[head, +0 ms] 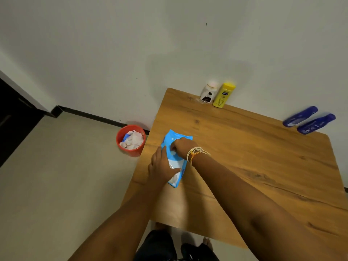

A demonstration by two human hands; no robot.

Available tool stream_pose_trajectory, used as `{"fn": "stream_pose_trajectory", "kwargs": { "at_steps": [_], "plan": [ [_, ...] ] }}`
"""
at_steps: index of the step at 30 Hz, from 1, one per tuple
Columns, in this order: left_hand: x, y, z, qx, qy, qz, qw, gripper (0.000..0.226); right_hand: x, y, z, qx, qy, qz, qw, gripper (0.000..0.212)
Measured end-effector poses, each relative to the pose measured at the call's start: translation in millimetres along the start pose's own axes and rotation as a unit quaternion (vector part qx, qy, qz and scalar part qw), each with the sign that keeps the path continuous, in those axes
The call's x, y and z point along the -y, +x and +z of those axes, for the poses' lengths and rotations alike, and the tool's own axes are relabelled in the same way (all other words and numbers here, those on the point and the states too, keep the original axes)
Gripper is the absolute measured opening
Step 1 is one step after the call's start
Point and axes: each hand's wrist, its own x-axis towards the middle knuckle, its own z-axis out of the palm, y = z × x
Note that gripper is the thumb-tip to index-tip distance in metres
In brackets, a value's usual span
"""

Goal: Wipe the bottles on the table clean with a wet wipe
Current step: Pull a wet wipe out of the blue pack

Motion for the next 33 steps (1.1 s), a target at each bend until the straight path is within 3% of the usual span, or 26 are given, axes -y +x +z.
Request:
{"fn": "stream_pose_trajectory", "kwargs": {
  "at_steps": [13, 16, 19, 22, 25, 33],
  "plan": [
    [15, 0, 8, 0.007, 0.049, 0.012, 0.999, 0.114, 15, 31, 9, 0.069, -0.107, -0.02, 0.992, 0.032],
    [13, -3, 5, 0.006, 0.056, 0.006, 0.998, 0.112, 11, 32, 10, 0.059, -0.042, -0.002, 0.997, 0.027],
    [14, -2, 6, 0.008, 0.058, 0.01, 0.998, 0.112, 2, 31, 9, -0.02, 0.144, 0.073, 0.987, 0.022],
    [12, -4, 2, 0.011, 0.067, 0.013, 0.998, 0.112, -7, 25, 3, -0.102, 0.37, 0.135, 0.913, 0.02],
    [5, -4, -5, -0.002, 0.039, 0.001, 0.999, 0.102, -11, 13, -4, -0.115, 0.53, 0.14, 0.828, 0.033],
    [-41, 2, -46, -0.044, -0.131, 0.03, 0.99, 0.039, -20, -14, -18, -0.153, 0.725, 0.128, 0.659, 0.018]
  ]
}}
